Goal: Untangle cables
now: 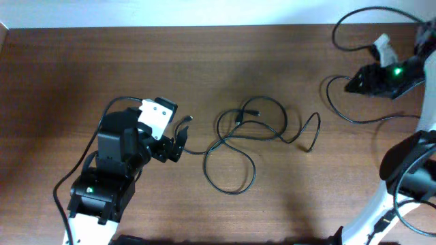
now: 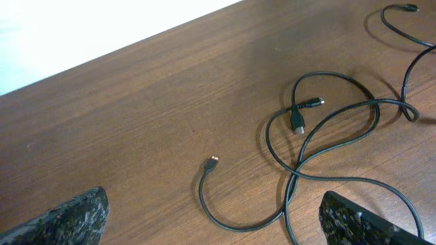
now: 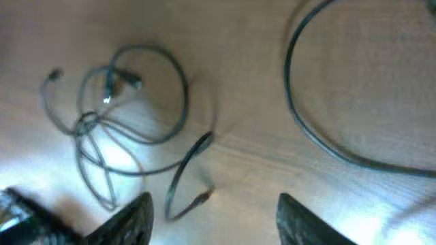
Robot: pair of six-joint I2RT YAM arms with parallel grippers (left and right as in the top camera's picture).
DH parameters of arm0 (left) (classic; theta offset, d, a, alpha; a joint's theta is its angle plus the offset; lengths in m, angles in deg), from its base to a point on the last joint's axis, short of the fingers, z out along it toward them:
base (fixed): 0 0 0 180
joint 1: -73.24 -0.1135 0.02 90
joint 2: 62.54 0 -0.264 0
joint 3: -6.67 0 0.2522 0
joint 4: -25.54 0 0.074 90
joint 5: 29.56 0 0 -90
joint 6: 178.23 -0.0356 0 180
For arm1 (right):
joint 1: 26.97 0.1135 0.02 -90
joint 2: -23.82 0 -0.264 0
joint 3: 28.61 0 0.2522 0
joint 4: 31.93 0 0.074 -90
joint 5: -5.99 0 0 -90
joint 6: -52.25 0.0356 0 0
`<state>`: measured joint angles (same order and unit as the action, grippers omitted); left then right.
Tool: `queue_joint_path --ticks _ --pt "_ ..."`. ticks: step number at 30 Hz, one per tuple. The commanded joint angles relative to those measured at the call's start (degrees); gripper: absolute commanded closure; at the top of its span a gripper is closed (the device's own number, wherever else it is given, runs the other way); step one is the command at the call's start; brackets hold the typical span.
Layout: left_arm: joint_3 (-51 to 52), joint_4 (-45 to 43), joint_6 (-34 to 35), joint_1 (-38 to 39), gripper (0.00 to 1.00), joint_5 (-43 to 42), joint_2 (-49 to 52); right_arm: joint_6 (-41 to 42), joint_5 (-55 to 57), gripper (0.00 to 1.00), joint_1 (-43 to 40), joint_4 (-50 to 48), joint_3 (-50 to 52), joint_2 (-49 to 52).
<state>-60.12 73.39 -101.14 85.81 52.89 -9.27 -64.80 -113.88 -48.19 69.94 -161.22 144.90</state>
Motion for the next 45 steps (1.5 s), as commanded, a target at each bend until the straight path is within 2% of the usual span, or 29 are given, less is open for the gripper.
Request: queue_joint_path --ticks 1,4,5,6,7,11,15,21,23,24,25,27,29,33,34,35,36,40,44,45 --pt "-0.26 0.11 -0.90 -0.11 0.01 -0.63 -0.13 -7.82 -1.44 0.46 -0.55 -3.65 8.35 -0.37" --pt "-0.26 0.15 -0.87 -0.11 0.01 -0.63 -0.13 -11.19 -1.97 0.48 -0.44 -6.60 10.62 -0.37" --pt "-0.26 0.24 -0.87 -0.09 0.01 -0.63 -0.13 -11.74 -1.38 0.51 -0.46 -7.91 11.37 -0.37" --pt "-0.28 0.37 -0.87 -0.09 0.01 -0.63 -0.13 -11.67 1.07 0.60 -0.46 -10.36 12.61 -0.37" --pt "-0.26 0.57 -0.87 -0.09 0.01 -0.66 -0.13 -11.50 2.49 0.61 -0.57 -12.15 13.99 -0.37" --pt "-0.28 0.74 -0.87 -0.11 0.01 -0.63 -0.13 -11.54 2.56 0.59 -0.57 -20.57 22.12 -0.37" --pt "-0.28 0.96 -0.87 -0.09 0.01 -0.66 -0.13 -11.74 5.05 0.55 -0.55 -33.00 30.82 -0.35" --pt "-0.28 2.01 -0.90 0.15 0.01 -2.36 -0.13 -11.74 7.06 0.55 -0.55 -38.40 33.59 0.79" --pt "-0.26 2.01 -0.90 0.15 0.01 -2.36 -0.13 -11.69 7.04 0.59 -0.55 -39.39 34.05 1.25" --pt "-0.26 2.01 -0.90 0.15 0.01 -2.34 -0.13 -11.67 7.06 0.63 -0.55 -39.82 34.23 1.25" --pt "-0.26 2.01 -0.90 0.15 0.01 -2.36 -0.13 -11.43 7.04 0.73 -0.55 -40.22 34.23 1.25" --pt "-0.26 2.01 -0.90 0.15 0.01 -2.36 -0.13 -8.46 7.04 0.80 -0.55 -40.85 34.23 1.25" --pt "-0.26 2.01 -0.90 0.15 0.01 -2.36 -0.13 -6.69 7.04 0.96 -0.55 -40.74 34.23 1.25" --pt "-0.26 2.03 -0.90 0.15 0.01 -2.86 -0.13 -5.03 6.99 0.96 -0.57 -40.37 34.21 1.25" --pt "-0.26 2.05 -0.90 0.15 0.01 -3.48 -0.13 -5.01 6.12 0.83 -0.55 -40.37 34.21 1.25" --pt "-0.26 2.05 -0.90 0.15 0.01 -3.63 -0.13 -5.05 4.00 0.59 -0.55 -40.39 34.21 1.25" --pt "-0.26 2.03 -0.90 0.15 0.01 -3.63 -0.13 -5.07 3.39 0.48 -0.55 -40.54 34.21 1.25" --pt "-0.28 2.01 -0.92 0.15 0.01 -3.63 -0.13 -5.73 3.82 0.48 -0.55 -42.60 34.80 1.25" --pt "-0.26 1.99 -0.92 0.15 0.01 -3.63 -0.13 -5.66 5.51 0.48 -0.55 -50.71 42.64 1.44" --pt "-0.26 2.01 -0.92 0.15 0.01 -3.63 -0.13 -5.68 5.51 0.58 -0.55 -51.43 43.34 1.44"
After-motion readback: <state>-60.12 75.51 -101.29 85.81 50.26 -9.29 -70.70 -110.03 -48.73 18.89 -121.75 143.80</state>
